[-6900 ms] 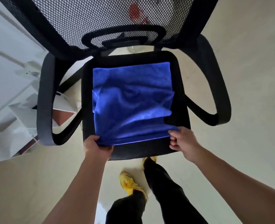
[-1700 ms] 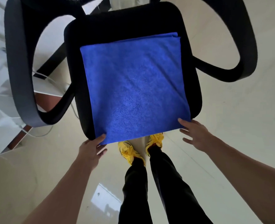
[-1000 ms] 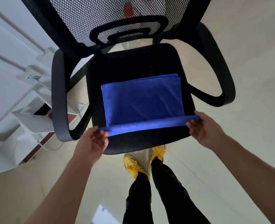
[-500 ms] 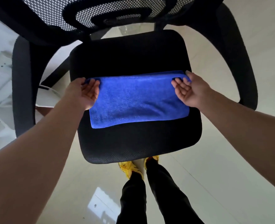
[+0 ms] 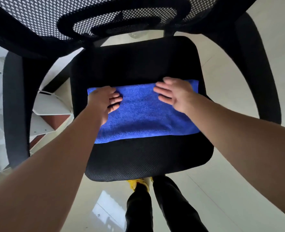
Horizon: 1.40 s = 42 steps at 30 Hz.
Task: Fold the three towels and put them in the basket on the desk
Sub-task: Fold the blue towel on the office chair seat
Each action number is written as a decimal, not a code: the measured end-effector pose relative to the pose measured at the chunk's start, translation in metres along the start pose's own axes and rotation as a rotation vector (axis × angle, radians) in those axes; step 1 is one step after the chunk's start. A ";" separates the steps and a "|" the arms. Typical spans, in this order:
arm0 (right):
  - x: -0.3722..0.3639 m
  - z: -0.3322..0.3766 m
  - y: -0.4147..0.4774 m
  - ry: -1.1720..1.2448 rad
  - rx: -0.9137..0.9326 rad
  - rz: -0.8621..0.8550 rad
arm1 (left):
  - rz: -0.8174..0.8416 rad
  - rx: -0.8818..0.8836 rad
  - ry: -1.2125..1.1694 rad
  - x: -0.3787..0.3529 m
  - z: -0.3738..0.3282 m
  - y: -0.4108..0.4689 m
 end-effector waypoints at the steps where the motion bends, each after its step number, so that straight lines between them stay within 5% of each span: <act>1: 0.014 0.008 0.006 0.090 0.010 -0.040 | -0.025 -0.017 -0.001 0.008 -0.002 0.002; 3: 0.048 0.020 0.012 0.168 0.045 -0.157 | -0.102 -0.094 0.029 0.029 -0.006 -0.004; 6: 0.093 0.034 0.000 -0.091 0.207 -0.386 | -0.345 -0.180 0.125 0.083 0.007 -0.032; 10: 0.124 -0.010 -0.051 -0.545 0.350 -0.563 | -0.404 0.013 0.116 0.116 0.075 -0.065; 15: 0.138 -0.101 -0.077 -0.713 0.203 -0.538 | -0.324 0.028 0.041 0.099 0.118 -0.080; 19: 0.138 -0.092 -0.070 -0.572 0.228 -0.543 | -0.271 -0.060 0.090 0.095 0.105 -0.068; 25: 0.151 -0.081 -0.068 -0.748 0.156 -0.522 | -0.234 0.032 0.369 0.116 0.108 -0.057; 29: 0.129 -0.057 -0.091 -0.811 0.420 -0.604 | -0.448 -0.304 0.768 0.108 0.061 -0.079; 32: 0.070 -0.054 -0.098 -0.728 0.647 -0.383 | -0.180 -0.459 0.739 0.044 0.052 -0.086; 34: 0.032 -0.078 -0.083 -0.611 0.449 -0.123 | 0.087 -0.333 0.704 0.003 0.078 -0.078; 36: 0.021 -0.108 -0.069 -0.437 0.151 0.049 | 0.140 -0.183 0.622 -0.008 0.099 -0.069; 39: 0.063 -0.119 -0.057 -0.285 -0.027 -0.044 | 0.057 -0.004 0.472 0.012 0.119 -0.061; 42: 0.108 -0.117 -0.061 -0.284 -0.097 -0.124 | -0.015 -0.033 0.681 0.036 0.119 -0.065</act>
Point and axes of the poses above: each hand's wrist, its own y-axis towards the middle knuckle, its own x-axis out of the back of the hand, z = x × y, the point moved 9 cm from there along y, towards the middle knuckle, and after that the axes turned 1 degree about -y, right-handed, at the moved point
